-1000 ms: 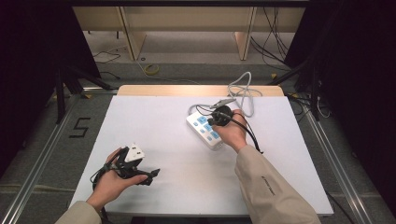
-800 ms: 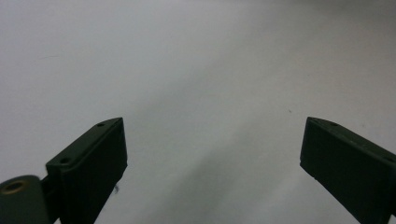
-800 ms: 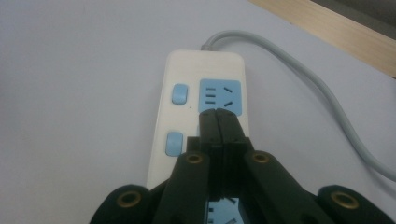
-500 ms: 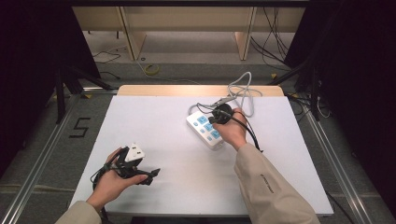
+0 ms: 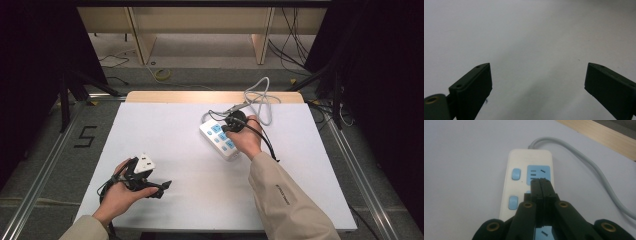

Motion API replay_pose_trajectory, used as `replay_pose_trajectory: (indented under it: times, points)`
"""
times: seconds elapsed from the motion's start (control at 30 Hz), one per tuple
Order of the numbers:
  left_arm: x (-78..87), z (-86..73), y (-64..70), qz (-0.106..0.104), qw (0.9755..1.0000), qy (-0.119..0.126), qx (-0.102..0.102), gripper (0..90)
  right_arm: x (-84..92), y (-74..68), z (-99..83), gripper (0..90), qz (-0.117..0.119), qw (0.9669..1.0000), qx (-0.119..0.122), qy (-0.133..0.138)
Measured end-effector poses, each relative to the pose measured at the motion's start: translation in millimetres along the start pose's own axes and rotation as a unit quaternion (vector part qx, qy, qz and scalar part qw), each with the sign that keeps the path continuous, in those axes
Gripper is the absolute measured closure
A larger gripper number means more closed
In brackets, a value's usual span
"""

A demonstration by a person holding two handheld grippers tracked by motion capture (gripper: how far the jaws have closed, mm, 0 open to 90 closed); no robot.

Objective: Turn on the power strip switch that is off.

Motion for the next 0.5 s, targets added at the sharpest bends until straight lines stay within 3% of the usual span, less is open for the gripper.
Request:
replay_pose_trajectory:
  times: [0.5]
  points:
    - [0.0,0.1,0.1,0.000,1.0000,0.000,0.000,7.2,-7.2,-1.7,1.7,90.0,0.004,0.9999,-0.003,-0.010]
Point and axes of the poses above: each handheld gripper's, and its own axes: x roughly backward along the jaws, z roughly out of its top, y roughly to its right, the point moved 3 cm from there along -x, roughly forward along the jaws, and after that the axes turned 11 degrees about z, right-handed, at the moved point
